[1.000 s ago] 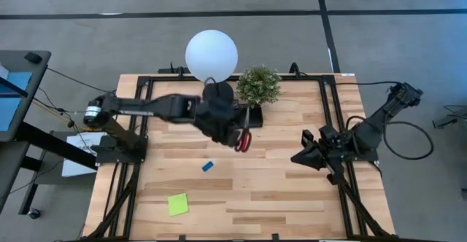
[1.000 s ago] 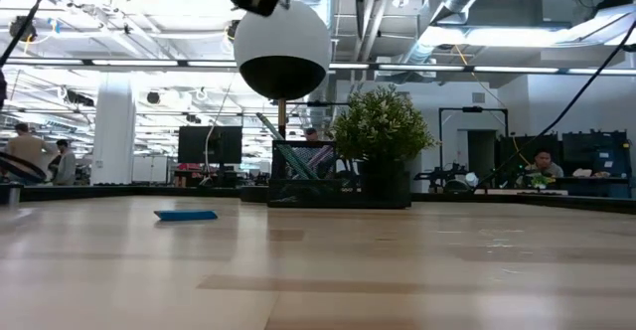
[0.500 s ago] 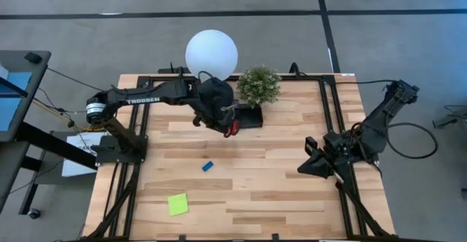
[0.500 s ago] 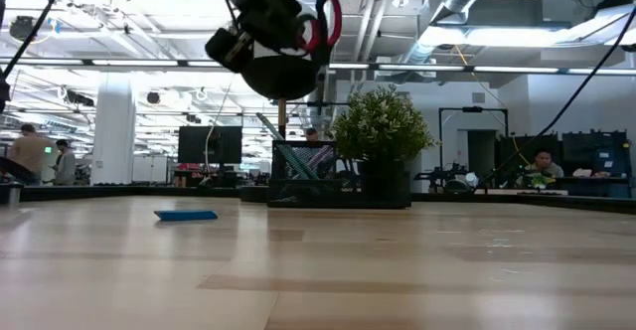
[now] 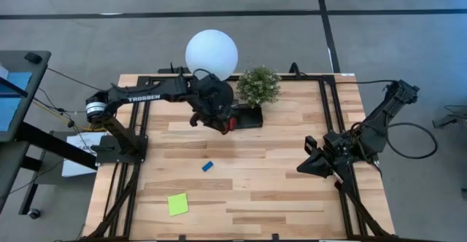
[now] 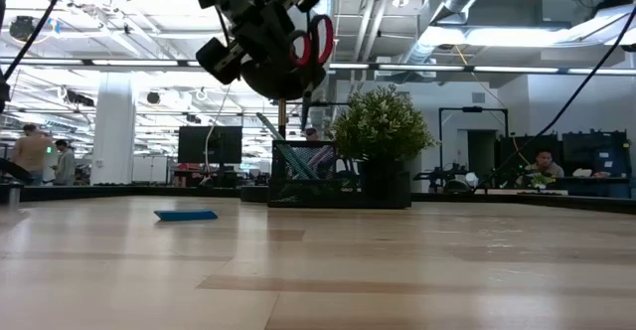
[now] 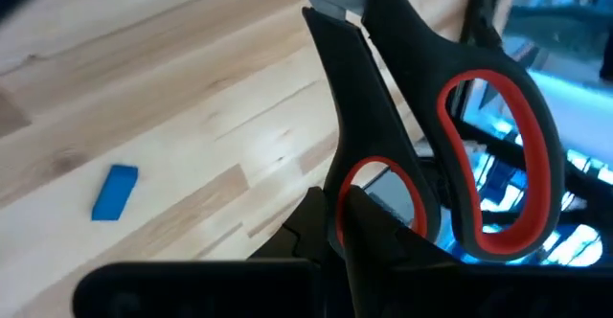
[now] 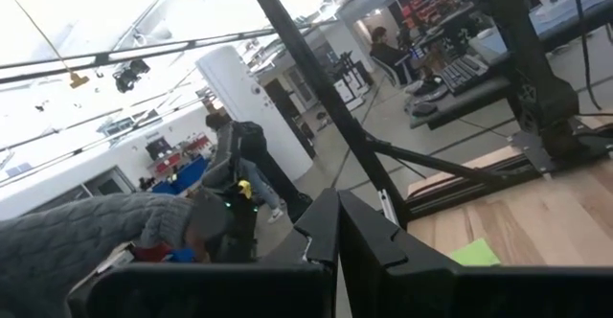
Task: Pick and place office supplies into organizer
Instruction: Put the black scissors into the black desk organizer
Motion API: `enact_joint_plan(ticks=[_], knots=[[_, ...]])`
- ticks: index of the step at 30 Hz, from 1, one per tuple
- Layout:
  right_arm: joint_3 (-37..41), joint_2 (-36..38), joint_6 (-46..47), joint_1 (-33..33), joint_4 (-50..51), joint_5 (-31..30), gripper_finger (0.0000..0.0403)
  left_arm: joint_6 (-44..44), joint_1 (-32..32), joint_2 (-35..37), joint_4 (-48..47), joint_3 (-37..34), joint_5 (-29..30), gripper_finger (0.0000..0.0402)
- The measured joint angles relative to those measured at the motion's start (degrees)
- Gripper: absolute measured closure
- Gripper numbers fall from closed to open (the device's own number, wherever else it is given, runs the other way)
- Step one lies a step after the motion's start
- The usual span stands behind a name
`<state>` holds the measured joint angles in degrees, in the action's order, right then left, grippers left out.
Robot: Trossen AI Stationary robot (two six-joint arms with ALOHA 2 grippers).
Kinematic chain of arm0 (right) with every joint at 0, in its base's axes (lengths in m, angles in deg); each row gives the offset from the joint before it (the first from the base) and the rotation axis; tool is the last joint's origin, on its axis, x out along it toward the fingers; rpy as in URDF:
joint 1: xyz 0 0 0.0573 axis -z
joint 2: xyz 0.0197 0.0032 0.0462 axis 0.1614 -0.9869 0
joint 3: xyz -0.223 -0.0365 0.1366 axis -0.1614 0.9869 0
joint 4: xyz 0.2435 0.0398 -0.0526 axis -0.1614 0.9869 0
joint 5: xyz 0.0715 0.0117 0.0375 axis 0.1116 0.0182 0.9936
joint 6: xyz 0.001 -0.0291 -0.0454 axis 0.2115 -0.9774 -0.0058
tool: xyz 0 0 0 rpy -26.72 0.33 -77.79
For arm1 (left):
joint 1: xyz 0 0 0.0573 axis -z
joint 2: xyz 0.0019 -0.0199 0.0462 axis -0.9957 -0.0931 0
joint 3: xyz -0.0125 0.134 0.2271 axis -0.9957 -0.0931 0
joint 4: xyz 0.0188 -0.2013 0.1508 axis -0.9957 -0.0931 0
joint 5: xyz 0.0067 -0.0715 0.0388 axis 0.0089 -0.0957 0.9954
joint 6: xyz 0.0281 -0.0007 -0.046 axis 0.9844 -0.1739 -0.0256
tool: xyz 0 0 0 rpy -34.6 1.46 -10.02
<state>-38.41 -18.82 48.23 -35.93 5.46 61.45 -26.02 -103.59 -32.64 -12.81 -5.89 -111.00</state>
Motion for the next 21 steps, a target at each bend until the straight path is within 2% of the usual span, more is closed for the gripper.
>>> enact_joint_plan(ticks=[9,13,17,21], knots=[[0.0,0.0,0.0,0.0,0.01,0.0,0.0402,-7.49,-3.68,0.0,2.42,-2.58,0.73,0.0399],[0.0,0.0,-0.03,0.0,0.04,0.0,0.0402,-9.81,-4.36,0.0,2.44,-2.61,0.57,0.0377],[0.0,0.0,-0.17,0.0,0.06,0.0,0.0402,-10.07,-4.4,0.0,2.29,-2.61,-1.16,0.0362],[0.0,0.0,-1.49,0.02,0.06,0.0,0.0402,-10.4,-4.81,0.0,2.22,-2.61,1.34,0.0364]])
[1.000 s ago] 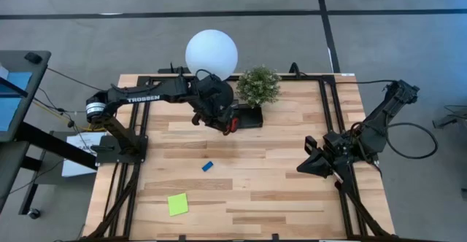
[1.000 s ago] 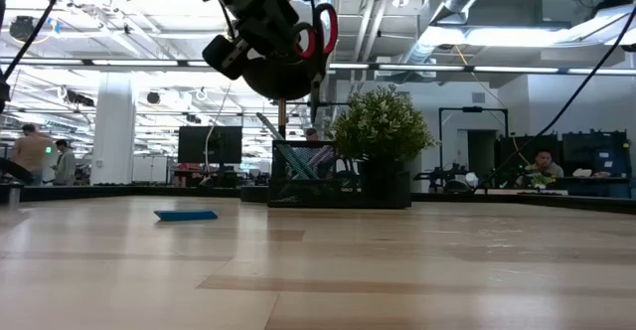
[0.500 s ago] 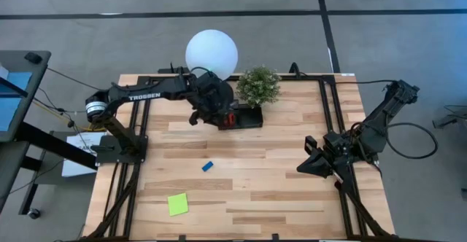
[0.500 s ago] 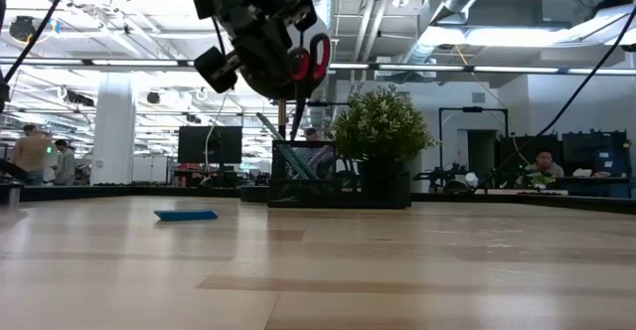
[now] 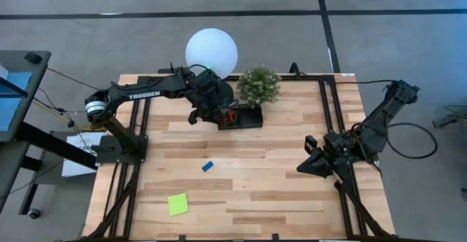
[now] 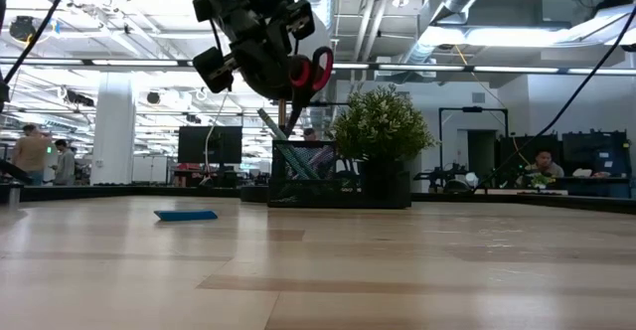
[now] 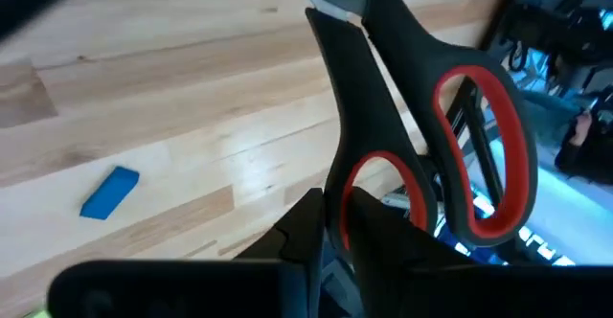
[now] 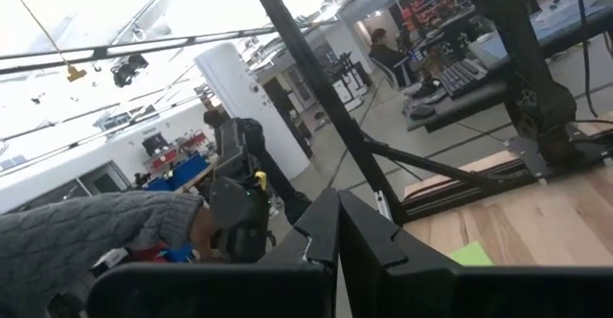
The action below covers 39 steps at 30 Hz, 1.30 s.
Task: Pick and place office supplies into organizer
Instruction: Put the black scissors into the black desk organizer
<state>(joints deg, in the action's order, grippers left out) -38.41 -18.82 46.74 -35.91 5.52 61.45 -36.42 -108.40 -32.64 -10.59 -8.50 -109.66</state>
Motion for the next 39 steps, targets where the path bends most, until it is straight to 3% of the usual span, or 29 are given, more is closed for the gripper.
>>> enact_joint_plan(ticks=[11,15,21,28,36,39], knots=[[0.0,0.0,0.0,-0.17,0.02,0.02,0.0402,-1.4,-3.41,0.07,0.39,0.02,3.14,0.0391],[0.0,0.0,-0.02,-0.17,0.02,0.02,0.0402,-5.28,-3.7,0.05,4.48,0.0,2.75,0.0393],[0.0,0.02,-0.05,-0.06,1.49,0.02,0.0402,-9.89,-0.8,0.02,14.65,0.0,2.59,0.0397],[0.0,0.02,-0.04,0.72,3.47,0.04,0.0402,-10.15,1.83,-0.01,12.49,0.0,7.03,0.0399],[0.0,0.02,-0.01,0.65,3.47,0.07,0.0402,-10.27,3.62,-4.64,16.15,-1.82,6.4,0.0399],[0.0,0.02,0.31,0.59,3.52,0.07,0.0402,-12.2,4.23,-7.8,23.18,-1.94,5.82,0.0398]])
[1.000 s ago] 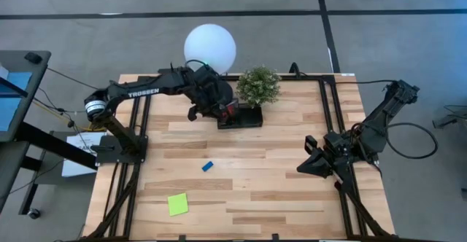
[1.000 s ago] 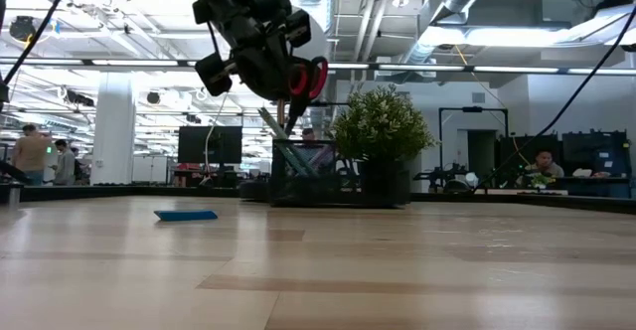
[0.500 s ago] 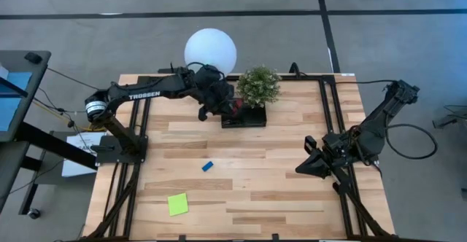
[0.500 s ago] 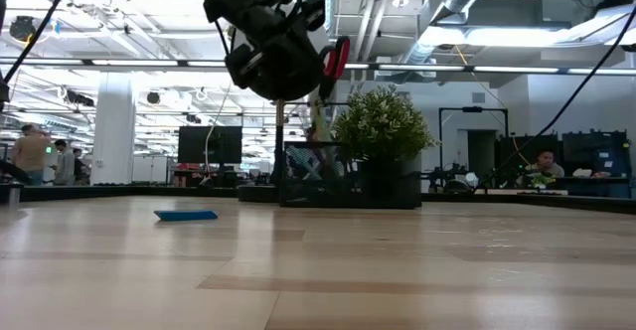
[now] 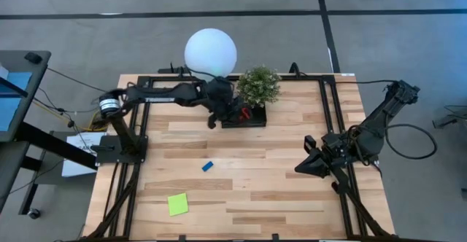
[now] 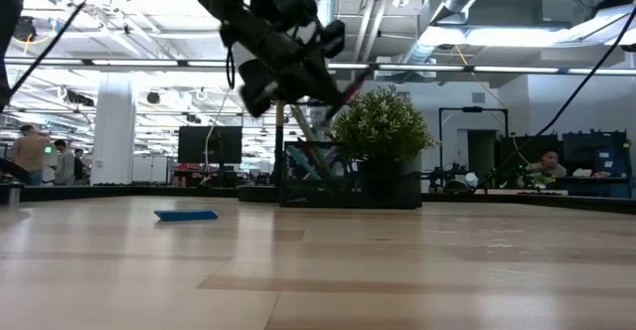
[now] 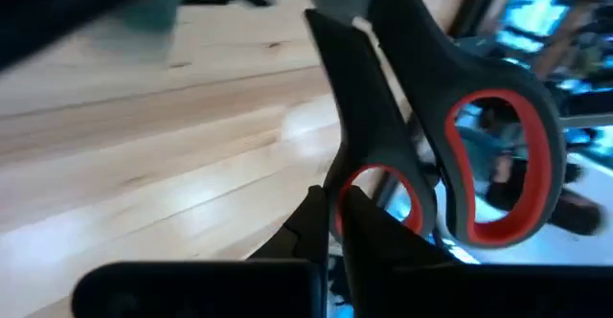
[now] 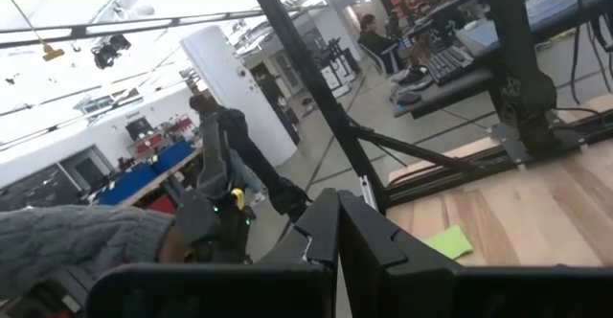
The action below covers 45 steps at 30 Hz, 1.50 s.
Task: Pick and place office supplies into organizer
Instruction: Put the black scissors into the black desk organizer
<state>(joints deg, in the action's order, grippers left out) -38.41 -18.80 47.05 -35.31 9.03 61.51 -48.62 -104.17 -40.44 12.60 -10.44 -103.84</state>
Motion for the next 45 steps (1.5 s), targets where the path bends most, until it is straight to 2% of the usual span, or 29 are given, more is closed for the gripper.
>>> enact_joint_plan(ticks=[4,7,15,20,23,26,32,35,40,43,45], knots=[[0.0,0.0,0.11,0.0,-0.04,0.0,0.0402,-5.2,0.02,-2.66,14.95,-0.09,-0.2,0.0399],[0.0,0.0,0.37,-0.02,-0.06,0.13,0.0402,-6.82,-0.2,-2.66,21.46,0.02,1.97,0.0399],[0.02,0.0,1.66,0.0,-0.06,0.15,0.0402,-6.51,-0.43,-1.03,21.27,0.05,2.8,0.0399],[0.02,0.0,1.37,0.0,-0.04,0.17,0.0402,-1.86,-0.42,-1.1,23.53,0.0,3.26,0.04],[0.0,0.16,-0.01,0.0,-0.04,0.17,0.0402,1.36,-0.54,-1.12,30.92,1.16,-0.85,0.04],[0.01,1.21,-0.84,0.0,0.49,0.13,0.0402,4.38,0.81,-0.97,37.98,3.97,-3.49,0.0401],[-0.1,6.09,-4.39,0.0,4.33,0.09,0.0402,10.51,4.42,-1.02,47.7,13.22,-2.01,0.0401],[-4.0,9.44,-4.87,0.0,13.13,-0.04,0.0402,15.6,6.44,-1.08,47.64,20.22,-1.74,0.0401],[-17.02,9.54,-7.01,-0.02,39.2,-4.24,0.0402,31.11,11.23,-0.99,46.54,33.0,-2.37,0.0402],[-23.91,7.23,-8.76,0.11,52.17,-9.42,0.0402,43.31,14.49,-1.01,41.55,40.63,-4.17,0.0402],[-26.19,5.8,-9.34,0.2,58.37,-12.89,0.0402,52.84,16.95,-0.69,33.94,45.73,-4.75,0.0401]])
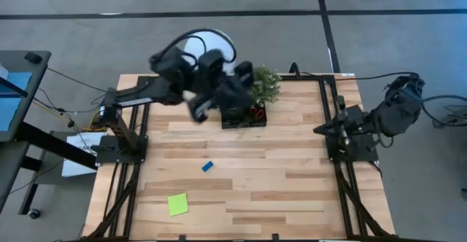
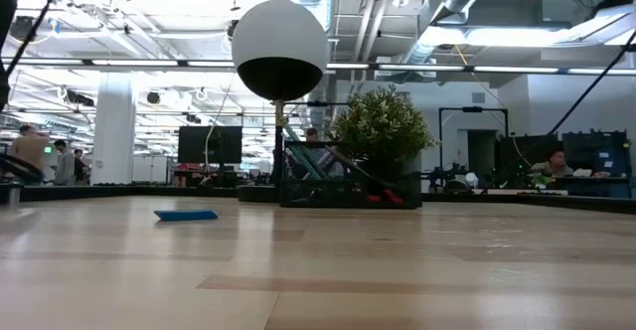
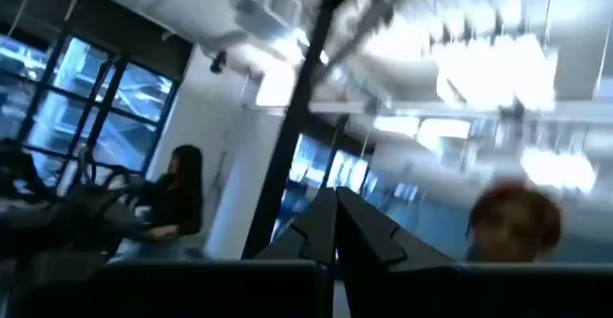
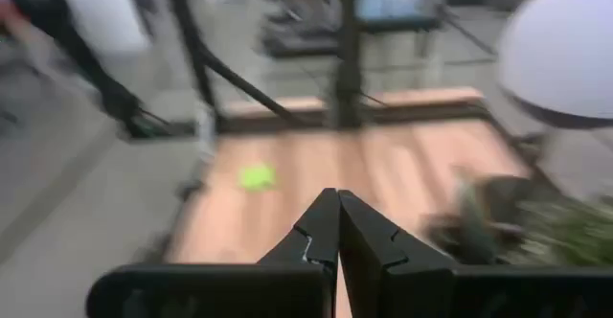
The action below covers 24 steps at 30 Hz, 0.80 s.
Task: Pick and place office supplies into organizer
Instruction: Put the black scissors into the black desk organizer
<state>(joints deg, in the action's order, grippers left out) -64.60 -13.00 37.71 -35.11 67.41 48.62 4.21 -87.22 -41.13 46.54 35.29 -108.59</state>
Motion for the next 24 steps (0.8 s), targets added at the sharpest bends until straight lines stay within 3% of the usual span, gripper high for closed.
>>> enact_joint_plan(ticks=[2,4,7,9,11,15,24], knots=[[-0.52,-1.13,-1.13,0.65,4.12,-1.12,0.0402,9.93,2.4,0.54,-12.58,4.65,2.06,0.0402],[0.3,-2.4,-1.47,1.84,6.77,-1.11,0.0402,20.76,4.86,1.29,-31.13,9.9,10.79,0.0401],[1.11,-4.68,-2.87,4.32,11.3,-1.06,0.0402,32.09,9.01,1.55,-55.54,17.14,37.27,0.0401],[1.12,-6.29,-4.84,6.78,13.99,-2.14,0.0401,32.85,11.3,2.6,-62.98,16.53,54.36,0.0401],[1.12,-8.2,-8.95,10.58,15.09,-3.0,0.0395,31.07,12.78,3.58,-67.98,15.0,64.37,0.0401],[1.12,-13.52,-17.29,21.26,12.49,-0.62,0.0363,26.56,12.88,4.43,-72.97,14.92,67.49,0.0401],[1.1,-32.76,-33.42,44.16,3.29,17.67,0.0265,26.8,8.05,9.73,-73.29,15.16,73.57,0.0401]])
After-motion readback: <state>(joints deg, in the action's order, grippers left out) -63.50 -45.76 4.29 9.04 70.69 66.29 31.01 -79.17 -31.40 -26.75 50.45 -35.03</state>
